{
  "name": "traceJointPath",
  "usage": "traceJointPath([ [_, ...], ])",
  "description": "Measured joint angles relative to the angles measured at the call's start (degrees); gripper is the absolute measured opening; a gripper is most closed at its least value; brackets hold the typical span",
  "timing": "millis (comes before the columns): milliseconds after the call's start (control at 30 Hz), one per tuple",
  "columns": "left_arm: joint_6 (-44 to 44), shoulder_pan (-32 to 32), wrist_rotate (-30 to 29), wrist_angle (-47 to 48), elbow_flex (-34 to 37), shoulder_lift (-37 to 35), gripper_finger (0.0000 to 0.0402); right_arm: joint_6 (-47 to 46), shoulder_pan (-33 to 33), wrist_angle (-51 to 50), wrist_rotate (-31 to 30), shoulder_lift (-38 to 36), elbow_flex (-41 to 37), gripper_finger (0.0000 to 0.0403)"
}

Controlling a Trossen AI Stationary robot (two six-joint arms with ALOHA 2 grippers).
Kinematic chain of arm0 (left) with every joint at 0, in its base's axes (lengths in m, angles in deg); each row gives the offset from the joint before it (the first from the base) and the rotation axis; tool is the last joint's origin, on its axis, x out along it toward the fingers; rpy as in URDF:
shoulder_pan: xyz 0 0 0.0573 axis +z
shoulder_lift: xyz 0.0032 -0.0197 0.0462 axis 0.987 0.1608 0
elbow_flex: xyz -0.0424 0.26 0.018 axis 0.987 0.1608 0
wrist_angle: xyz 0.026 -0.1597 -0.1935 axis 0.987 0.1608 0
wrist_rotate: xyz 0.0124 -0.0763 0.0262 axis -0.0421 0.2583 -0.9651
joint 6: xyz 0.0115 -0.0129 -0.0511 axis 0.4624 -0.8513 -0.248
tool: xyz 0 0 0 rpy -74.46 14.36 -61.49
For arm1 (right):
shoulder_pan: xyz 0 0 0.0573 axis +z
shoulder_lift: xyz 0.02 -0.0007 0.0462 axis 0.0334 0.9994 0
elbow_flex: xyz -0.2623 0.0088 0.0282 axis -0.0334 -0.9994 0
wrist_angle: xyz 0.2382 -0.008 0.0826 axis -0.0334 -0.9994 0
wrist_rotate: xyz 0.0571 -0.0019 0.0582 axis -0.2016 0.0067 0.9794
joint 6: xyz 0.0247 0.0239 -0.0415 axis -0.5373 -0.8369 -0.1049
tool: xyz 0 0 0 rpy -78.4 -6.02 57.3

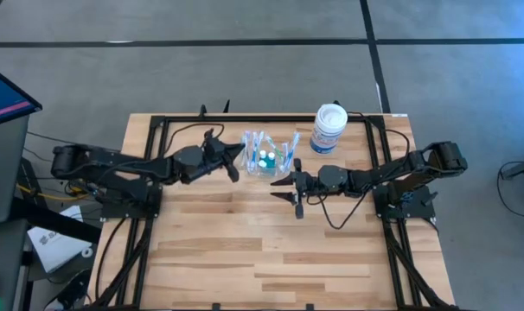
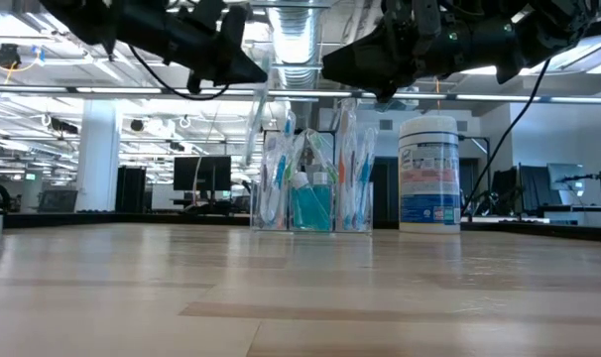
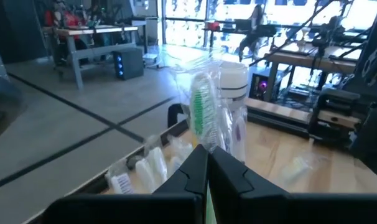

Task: Pick & Place toothbrushing station
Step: Put the green toothbrush into the transparent organizer

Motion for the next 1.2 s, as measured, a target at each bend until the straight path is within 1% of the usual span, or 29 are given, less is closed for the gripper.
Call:
traceJointPath([
  [233,1.1,3.5,4.9,-6.4,0.0,3.7,0.0,0.0,0.0,-0.3,0.0,0.0,0.0,0.0128],
  [533,1.1,5.4,5.2,-11.9,0.0,9.0,0.0,0.0,0.0,-0.4,0.0,0.0,0.0,0.0128],
  [767,1.1,6.7,5.3,-13.0,0.0,10.5,0.0,0.0,0.0,-0.5,0.0,0.0,0.0,0.0128],
  [867,0.9,7.1,6.8,-13.5,0.0,11.1,0.0,0.0,0.0,-0.5,0.0,0.0,0.0,0.0128],
  [1133,0.9,6.7,7.1,-13.4,0.0,11.7,0.0,0.0,0.0,-0.6,0.0,0.0,0.0,0.0128],
  [1200,1.0,6.8,7.9,-13.4,0.0,11.7,0.0,0.0,0.0,-0.6,0.0,0.0,0.0,0.0128],
])
